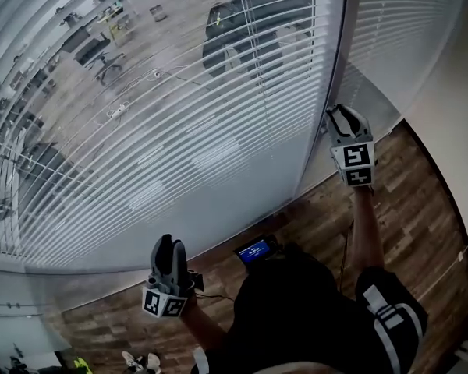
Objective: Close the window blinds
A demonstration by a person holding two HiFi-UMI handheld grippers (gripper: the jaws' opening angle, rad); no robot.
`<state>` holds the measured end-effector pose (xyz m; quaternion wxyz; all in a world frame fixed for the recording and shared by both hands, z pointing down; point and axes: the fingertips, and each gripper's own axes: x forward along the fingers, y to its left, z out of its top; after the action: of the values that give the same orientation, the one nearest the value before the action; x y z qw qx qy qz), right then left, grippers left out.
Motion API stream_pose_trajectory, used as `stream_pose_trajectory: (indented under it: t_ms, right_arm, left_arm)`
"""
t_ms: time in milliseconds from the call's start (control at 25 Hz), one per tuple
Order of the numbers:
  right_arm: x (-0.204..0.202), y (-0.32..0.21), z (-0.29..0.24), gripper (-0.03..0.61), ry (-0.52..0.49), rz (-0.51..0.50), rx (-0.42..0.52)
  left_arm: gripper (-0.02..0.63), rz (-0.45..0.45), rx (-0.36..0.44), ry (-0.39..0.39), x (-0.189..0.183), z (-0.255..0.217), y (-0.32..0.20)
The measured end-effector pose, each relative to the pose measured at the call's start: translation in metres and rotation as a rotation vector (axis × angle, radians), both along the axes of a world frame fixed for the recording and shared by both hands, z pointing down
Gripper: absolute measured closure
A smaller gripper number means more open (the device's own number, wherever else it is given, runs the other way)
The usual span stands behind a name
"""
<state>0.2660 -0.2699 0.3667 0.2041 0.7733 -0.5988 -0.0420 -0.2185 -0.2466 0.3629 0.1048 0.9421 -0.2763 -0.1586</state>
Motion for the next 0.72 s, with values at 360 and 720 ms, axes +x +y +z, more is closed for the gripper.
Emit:
stream_pose_trajectory:
  t_ms: [360, 720]
  right_arm:
    - [0.011, 0.003, 0.008, 0.449, -0.395, -0.012, 0.084]
    - [-0.001, 0.0, 0.011, 0.423, -0.233, -0.053, 0.036]
  left_arm:
    - [0.479, -0.009, -0.001, 0.002, 0.0, 0.0, 0.002]
    - [0.479, -0.011, -0.002, -0.002, -0.006, 0.0, -0.001]
